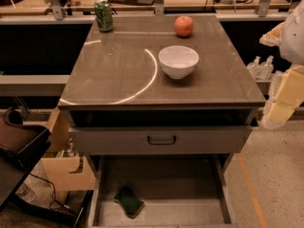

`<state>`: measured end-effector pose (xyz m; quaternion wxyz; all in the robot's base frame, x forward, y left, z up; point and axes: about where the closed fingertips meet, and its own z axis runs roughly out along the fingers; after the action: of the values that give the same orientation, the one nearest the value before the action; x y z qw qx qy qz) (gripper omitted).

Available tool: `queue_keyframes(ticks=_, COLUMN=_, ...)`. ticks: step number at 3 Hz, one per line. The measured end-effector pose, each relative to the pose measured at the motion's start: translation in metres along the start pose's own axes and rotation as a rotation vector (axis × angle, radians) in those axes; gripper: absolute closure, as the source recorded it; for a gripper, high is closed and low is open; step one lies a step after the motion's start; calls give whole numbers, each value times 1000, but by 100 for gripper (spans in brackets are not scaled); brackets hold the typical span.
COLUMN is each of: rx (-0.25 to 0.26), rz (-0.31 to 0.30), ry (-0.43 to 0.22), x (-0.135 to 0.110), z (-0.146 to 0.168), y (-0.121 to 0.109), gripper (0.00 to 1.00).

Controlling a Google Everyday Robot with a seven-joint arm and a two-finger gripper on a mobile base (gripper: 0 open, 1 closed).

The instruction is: Move white bowl near green can

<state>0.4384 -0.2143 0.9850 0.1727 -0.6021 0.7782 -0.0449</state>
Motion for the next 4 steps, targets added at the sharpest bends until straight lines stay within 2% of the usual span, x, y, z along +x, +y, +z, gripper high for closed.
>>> queue_keyframes(ticks=1, rx=1, rz=0, ry=0, x=0, z=0, y=0, gripper=0)
queue_keyframes(ticks=2, rx=43, rz=-61, ry=1, x=-13, z=10, y=-18, gripper=0)
queue_keyframes(ticks=4, rx=99, rz=-237, ry=20, x=-57, z=61, y=-75, gripper=0)
